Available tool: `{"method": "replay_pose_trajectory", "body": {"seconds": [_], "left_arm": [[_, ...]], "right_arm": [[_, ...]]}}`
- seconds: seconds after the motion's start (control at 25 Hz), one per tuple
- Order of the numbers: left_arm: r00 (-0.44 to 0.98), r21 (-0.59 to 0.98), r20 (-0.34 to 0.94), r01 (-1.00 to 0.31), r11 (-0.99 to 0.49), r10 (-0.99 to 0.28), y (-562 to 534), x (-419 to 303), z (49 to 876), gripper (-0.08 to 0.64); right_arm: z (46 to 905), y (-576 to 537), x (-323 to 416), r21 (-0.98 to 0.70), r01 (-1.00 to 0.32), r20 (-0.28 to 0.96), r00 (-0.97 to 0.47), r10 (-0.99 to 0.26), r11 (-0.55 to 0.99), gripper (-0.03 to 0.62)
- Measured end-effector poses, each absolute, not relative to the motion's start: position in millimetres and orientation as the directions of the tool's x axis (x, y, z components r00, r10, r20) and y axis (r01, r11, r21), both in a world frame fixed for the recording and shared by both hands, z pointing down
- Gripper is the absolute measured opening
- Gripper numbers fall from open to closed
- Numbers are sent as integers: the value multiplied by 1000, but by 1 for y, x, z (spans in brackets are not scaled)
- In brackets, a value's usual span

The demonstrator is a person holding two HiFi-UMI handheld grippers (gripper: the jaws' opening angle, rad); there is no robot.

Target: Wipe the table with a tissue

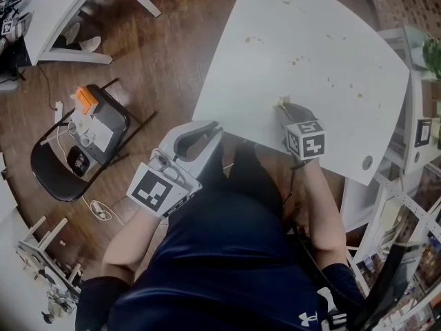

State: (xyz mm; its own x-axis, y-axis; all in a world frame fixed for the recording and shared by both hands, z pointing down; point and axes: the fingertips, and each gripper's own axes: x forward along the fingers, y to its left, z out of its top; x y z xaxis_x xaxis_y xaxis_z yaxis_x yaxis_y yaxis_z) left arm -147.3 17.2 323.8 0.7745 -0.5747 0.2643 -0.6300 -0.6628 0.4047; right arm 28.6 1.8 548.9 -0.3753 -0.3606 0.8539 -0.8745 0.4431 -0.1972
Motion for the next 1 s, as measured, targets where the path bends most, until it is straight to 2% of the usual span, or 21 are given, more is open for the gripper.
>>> {"method": "replay_pose_trajectory", "body": {"seconds": [0.76,1.0], "left_arm": [[711,414,268,-694,-589,-650,5,-236,331,41],[713,419,262,-691,-589,-650,3,-249,332,41]], "right_arm": [[548,-26,-99,-211,-782,842,-450,-298,587,55],[549,-19,-116,-215,-769,842,-458,-285,602,53]]}}
